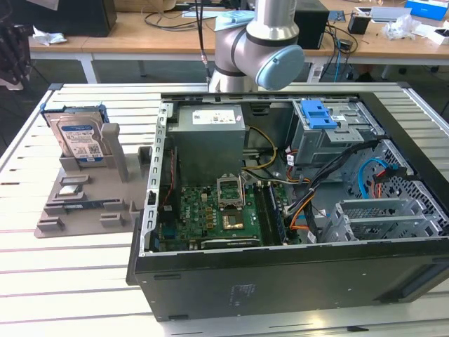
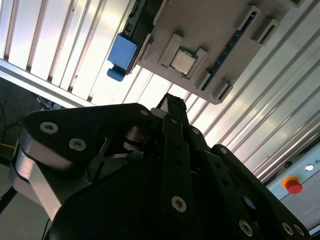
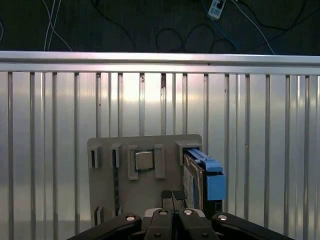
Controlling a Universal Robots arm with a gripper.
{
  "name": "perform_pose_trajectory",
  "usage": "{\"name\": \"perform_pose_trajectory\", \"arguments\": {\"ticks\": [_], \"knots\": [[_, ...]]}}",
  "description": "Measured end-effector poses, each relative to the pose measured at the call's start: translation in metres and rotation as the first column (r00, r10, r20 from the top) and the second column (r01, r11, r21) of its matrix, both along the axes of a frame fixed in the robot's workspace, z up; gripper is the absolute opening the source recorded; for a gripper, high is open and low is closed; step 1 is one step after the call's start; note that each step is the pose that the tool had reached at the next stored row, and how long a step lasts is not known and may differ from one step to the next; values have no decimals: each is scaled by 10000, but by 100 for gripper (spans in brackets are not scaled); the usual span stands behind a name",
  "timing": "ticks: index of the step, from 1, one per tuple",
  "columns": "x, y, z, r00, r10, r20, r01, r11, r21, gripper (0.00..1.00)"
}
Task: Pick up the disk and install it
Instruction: 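Pick up the disk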
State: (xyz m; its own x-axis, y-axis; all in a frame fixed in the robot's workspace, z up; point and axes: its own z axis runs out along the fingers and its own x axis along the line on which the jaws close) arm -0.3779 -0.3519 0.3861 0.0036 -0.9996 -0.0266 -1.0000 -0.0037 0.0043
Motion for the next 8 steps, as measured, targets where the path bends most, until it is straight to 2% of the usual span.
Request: {"name": "perform_pose_trajectory", "arguments": {"ticks": [5, 7, 8], "knots": [[-8, 8, -31, 10000, -3, -1, 3, 10000, -1, 11], [-6, 28, -42, 10000, -1, -1, 1, 10000, -1, 11], [4, 56, -50, 10000, 0, -2, 0, 10000, -1, 11]]}}
